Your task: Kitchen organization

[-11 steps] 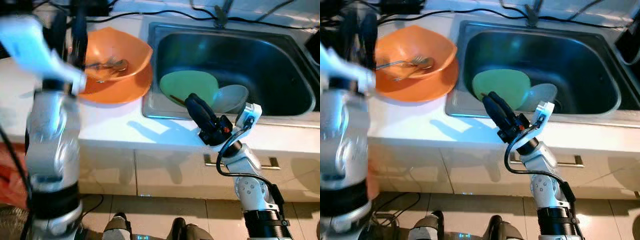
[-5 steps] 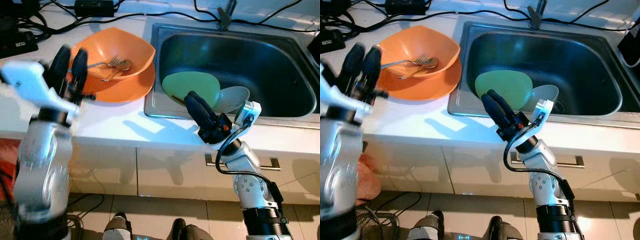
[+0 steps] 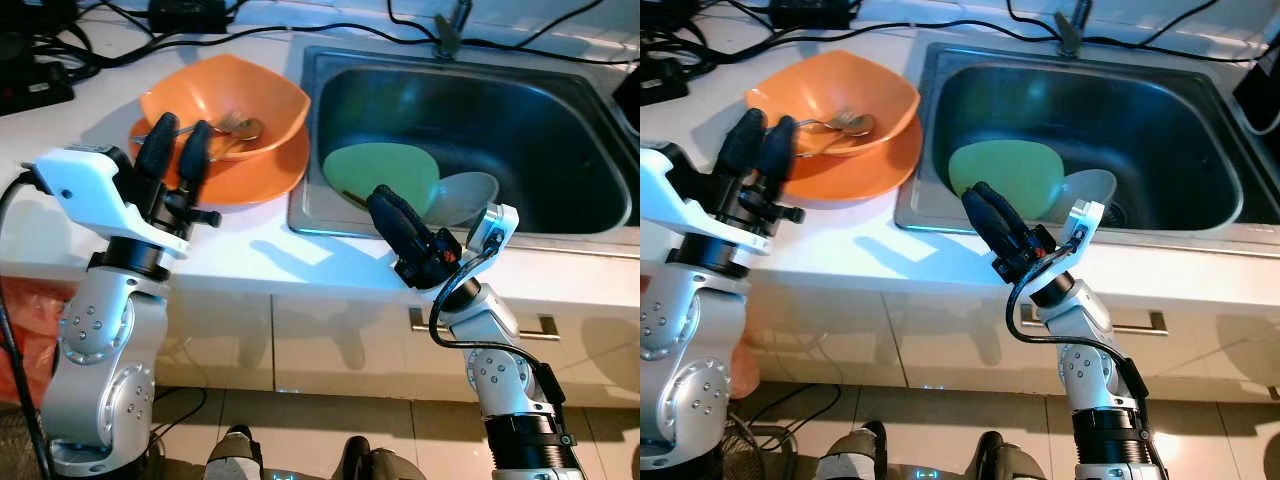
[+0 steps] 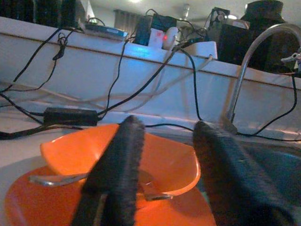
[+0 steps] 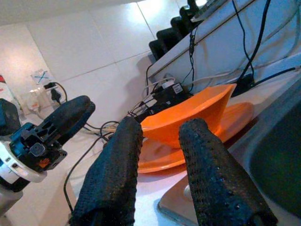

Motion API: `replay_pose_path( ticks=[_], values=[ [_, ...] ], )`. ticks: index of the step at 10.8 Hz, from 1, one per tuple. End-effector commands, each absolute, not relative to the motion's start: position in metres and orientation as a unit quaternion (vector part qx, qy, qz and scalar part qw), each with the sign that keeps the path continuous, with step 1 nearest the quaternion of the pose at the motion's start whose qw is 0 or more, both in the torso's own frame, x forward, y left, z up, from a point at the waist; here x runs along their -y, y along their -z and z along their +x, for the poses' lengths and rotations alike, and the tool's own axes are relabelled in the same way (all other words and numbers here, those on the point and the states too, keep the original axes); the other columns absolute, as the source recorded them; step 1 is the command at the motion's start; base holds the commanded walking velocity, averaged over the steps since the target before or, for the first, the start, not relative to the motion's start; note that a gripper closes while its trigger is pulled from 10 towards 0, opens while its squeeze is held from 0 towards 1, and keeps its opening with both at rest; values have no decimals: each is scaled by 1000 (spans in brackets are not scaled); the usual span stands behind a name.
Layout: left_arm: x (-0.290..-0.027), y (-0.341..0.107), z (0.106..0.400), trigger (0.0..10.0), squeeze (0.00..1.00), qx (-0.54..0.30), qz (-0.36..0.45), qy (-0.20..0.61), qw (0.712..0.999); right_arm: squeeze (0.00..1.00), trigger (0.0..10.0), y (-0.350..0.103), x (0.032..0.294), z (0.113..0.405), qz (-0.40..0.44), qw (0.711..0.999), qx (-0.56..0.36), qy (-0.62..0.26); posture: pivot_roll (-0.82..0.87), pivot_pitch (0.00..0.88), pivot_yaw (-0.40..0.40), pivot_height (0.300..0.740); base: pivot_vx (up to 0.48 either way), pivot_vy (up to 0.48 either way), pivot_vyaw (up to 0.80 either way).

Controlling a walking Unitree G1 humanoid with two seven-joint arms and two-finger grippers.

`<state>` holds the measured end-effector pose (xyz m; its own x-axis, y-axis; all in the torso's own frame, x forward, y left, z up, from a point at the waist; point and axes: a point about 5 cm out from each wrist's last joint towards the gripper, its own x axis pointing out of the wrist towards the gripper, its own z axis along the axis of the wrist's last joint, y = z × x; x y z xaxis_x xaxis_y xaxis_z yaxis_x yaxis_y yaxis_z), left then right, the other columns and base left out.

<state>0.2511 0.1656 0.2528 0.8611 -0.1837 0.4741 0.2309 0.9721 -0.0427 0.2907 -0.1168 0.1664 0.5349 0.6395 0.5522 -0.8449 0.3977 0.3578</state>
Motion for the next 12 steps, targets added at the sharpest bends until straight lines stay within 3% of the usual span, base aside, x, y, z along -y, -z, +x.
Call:
replay_pose_path(
  ticks=[1,4,5,12],
  values=[
    [-162,-254,250,10000,1000,240,-20,109,964,0,10000,-165,121,291,306,821,168,-452,232,201,-85,740,0,0,0],
    [-154,-247,252,10000,1000,235,13,100,967,0,10000,-164,120,291,307,822,168,-449,230,200,-84,740,0,0,0],
    [-153,-243,253,10000,0,239,33,84,967,0,10000,-164,120,291,307,822,168,-449,229,199,-83,740,0,0,0],
    [-144,-222,265,10000,0,206,29,77,975,0,10000,-163,120,292,307,823,167,-447,225,198,-83,740,0,0,0]
  ],
)
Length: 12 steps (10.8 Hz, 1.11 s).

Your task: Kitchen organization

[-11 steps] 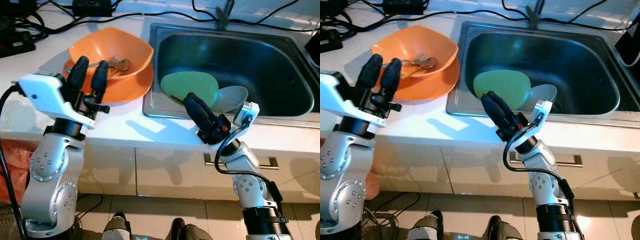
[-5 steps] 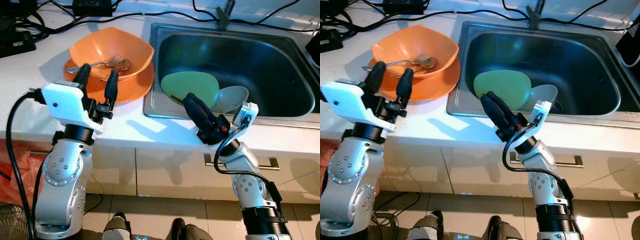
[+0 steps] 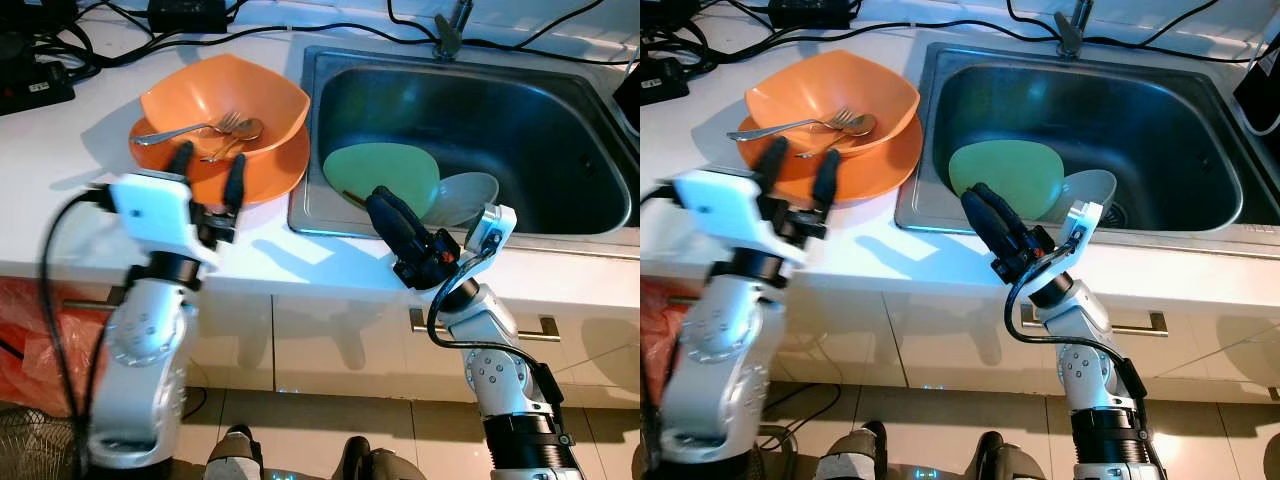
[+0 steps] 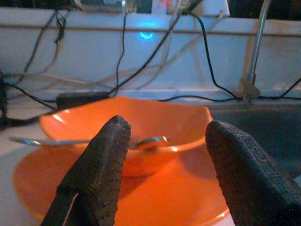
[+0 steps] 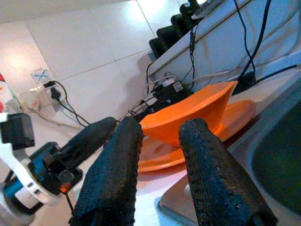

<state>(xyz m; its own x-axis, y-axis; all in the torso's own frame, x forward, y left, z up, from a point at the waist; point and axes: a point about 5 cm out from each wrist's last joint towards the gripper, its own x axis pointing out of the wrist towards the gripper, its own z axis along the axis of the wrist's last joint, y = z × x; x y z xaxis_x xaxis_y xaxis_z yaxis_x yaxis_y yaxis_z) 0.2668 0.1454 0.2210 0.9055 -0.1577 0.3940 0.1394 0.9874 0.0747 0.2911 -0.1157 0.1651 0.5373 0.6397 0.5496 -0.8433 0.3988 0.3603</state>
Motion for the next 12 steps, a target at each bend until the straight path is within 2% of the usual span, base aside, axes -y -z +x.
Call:
replay_pose_path(
  ticks=[1,5,11,12],
  values=[
    [-138,-223,269,10000,0,208,22,81,975,0,10000,-163,120,291,307,824,168,-446,218,197,-81,740,0,0,0],
    [-134,-227,277,10000,0,218,29,77,972,0,10000,-162,120,292,307,825,166,-444,216,196,-80,740,0,0,0],
    [-141,-226,283,10000,0,209,46,41,976,0,10000,-161,120,293,305,825,166,-445,218,190,-81,740,0,0,0],
    [-141,-225,284,0,0,207,48,42,976,0,10000,-161,120,293,305,826,166,-444,215,189,-81,740,0,0,0]
  ],
)
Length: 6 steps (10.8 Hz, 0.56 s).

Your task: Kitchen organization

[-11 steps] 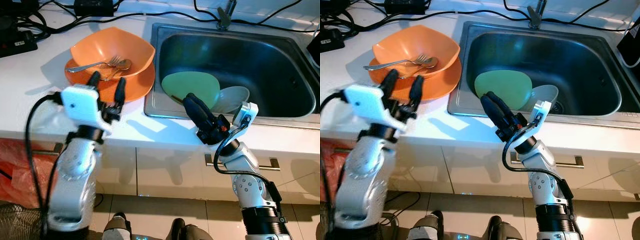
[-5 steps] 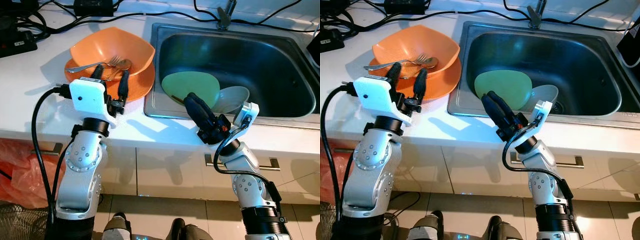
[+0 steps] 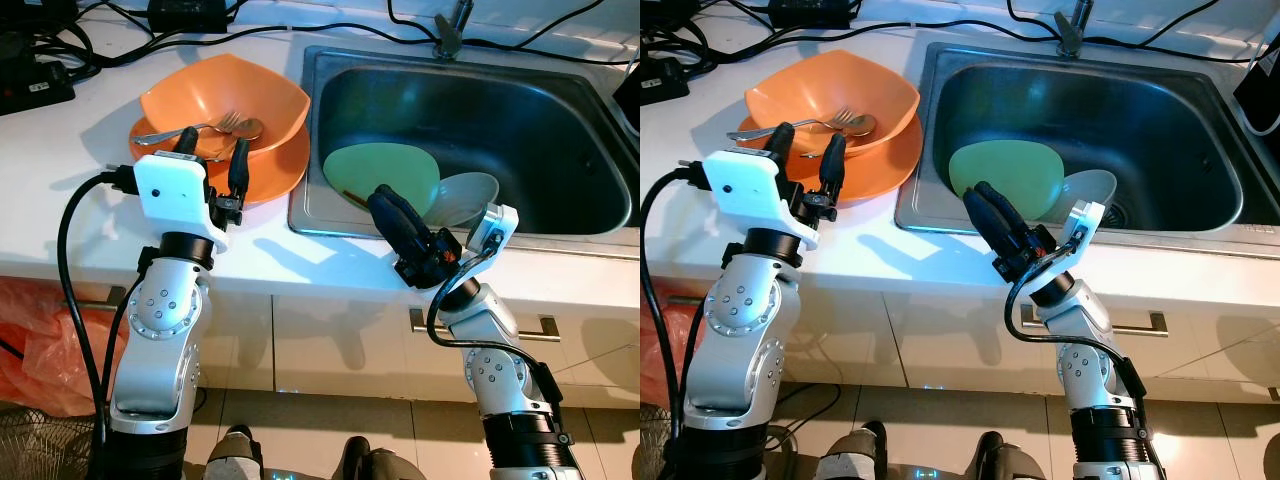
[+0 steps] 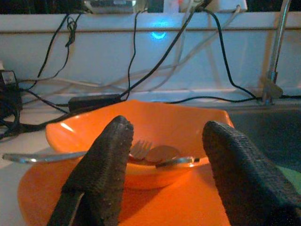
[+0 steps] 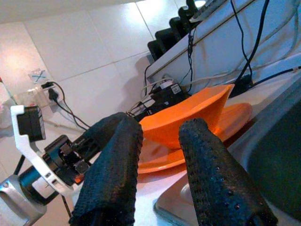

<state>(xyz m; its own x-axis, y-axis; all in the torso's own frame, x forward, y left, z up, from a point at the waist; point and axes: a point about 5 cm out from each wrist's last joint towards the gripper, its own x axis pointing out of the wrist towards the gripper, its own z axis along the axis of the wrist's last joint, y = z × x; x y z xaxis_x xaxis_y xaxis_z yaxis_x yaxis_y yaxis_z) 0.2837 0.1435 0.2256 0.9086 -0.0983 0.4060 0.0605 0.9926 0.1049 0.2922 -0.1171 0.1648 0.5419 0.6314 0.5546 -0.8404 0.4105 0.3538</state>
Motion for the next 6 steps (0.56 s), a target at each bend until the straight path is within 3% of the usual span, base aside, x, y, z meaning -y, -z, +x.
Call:
replay_pose_path(
  ticks=[1,6],
  values=[
    [-140,-225,284,0,0,206,47,44,976,0,10000,-161,121,293,305,827,165,-443,215,188,-81,740,0,0,0],
    [-139,-223,285,0,0,201,52,47,977,0,10000,-161,121,293,305,828,165,-441,215,193,-82,740,0,0,0]
  ],
)
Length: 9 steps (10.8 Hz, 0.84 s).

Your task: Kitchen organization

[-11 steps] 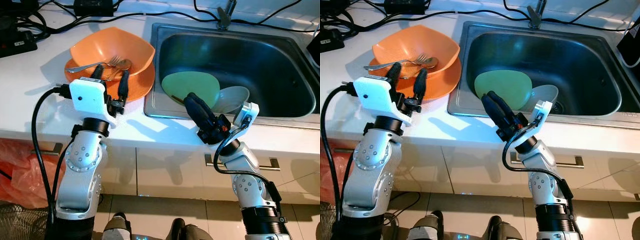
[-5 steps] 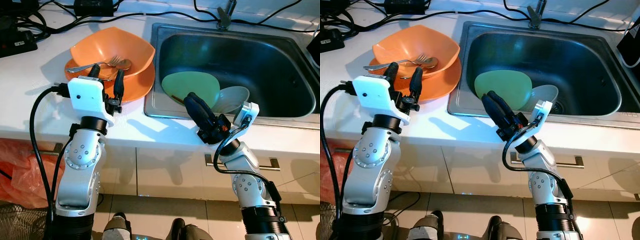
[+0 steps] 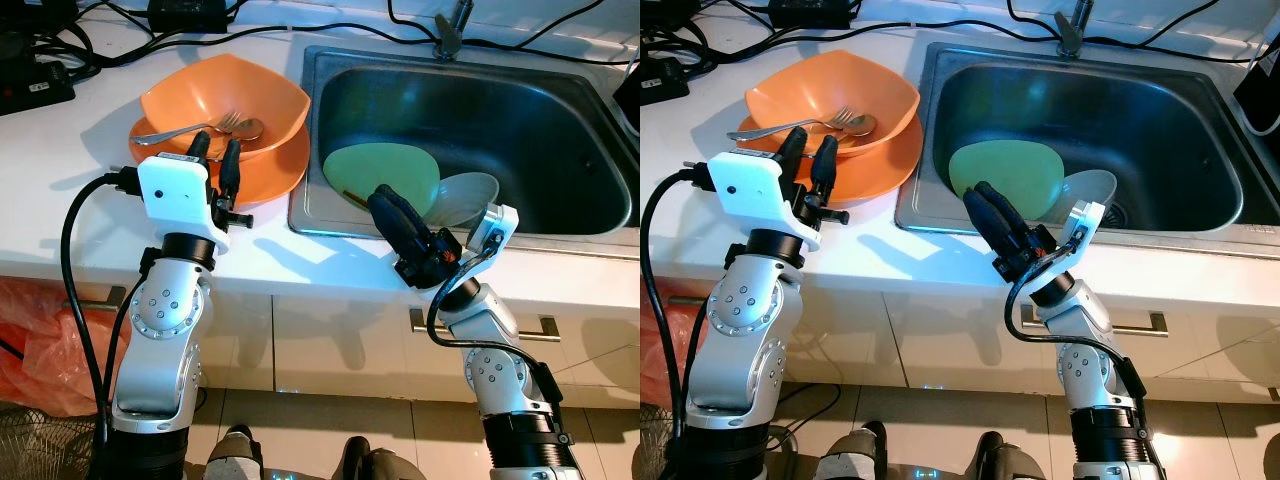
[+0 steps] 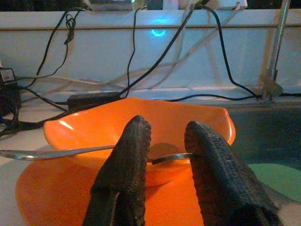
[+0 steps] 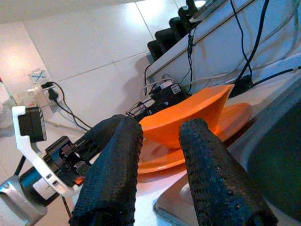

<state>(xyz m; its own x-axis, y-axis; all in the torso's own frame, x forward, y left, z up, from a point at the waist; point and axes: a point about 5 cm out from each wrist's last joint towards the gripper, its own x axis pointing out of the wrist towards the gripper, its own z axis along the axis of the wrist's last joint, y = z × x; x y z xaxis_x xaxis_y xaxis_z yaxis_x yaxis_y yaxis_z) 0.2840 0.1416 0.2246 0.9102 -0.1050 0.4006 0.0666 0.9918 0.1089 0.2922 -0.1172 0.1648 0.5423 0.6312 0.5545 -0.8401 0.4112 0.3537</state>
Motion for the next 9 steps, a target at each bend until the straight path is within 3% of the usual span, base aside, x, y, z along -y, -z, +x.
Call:
replay_pose_path(
  ticks=[1,9],
  values=[
    [-139,-223,285,0,0,202,52,47,977,0,10000,-161,121,293,305,828,164,-441,215,194,-83,740,0,0,0],
    [-135,-240,283,0,0,242,46,52,968,0,10000,-159,122,294,304,830,161,-438,217,192,-87,740,0,0,0]
  ],
)
